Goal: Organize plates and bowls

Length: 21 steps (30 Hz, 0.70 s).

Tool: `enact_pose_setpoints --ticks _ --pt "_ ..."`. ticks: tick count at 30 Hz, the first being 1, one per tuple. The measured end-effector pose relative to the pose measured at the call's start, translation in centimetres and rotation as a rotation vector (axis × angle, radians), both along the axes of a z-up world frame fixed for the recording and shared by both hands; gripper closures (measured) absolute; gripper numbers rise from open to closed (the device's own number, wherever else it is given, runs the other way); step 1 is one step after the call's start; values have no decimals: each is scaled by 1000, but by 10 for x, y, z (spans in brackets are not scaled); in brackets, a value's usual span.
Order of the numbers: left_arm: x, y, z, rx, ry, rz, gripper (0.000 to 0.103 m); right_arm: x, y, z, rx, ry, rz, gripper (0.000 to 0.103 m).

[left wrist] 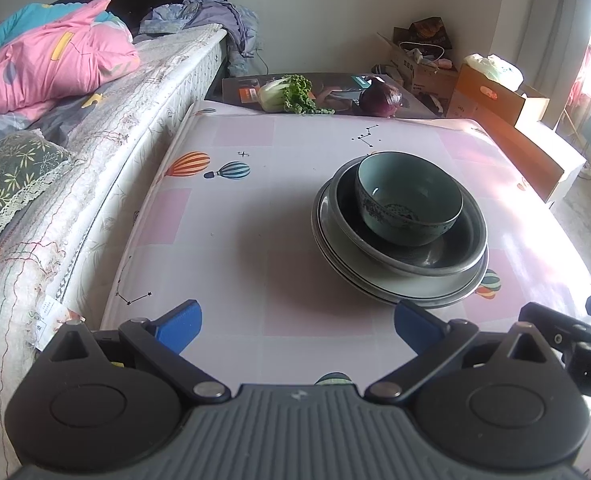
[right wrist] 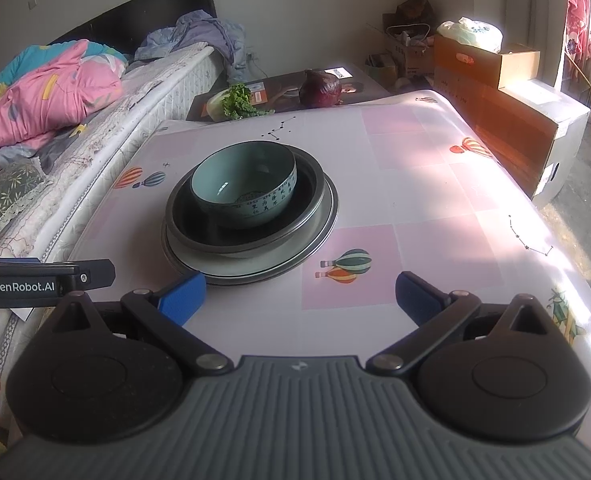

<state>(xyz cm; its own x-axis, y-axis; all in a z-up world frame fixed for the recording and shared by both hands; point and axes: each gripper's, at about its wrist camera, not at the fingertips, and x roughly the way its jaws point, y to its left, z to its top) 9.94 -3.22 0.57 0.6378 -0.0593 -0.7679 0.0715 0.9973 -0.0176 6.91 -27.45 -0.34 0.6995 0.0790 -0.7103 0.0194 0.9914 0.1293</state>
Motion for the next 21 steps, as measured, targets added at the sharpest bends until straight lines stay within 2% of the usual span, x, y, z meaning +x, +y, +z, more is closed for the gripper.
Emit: enact_pose_setpoints --ticks 21 --pt "-1 0 -2 -5 8 0 0 0 1 1 2 1 1 1"
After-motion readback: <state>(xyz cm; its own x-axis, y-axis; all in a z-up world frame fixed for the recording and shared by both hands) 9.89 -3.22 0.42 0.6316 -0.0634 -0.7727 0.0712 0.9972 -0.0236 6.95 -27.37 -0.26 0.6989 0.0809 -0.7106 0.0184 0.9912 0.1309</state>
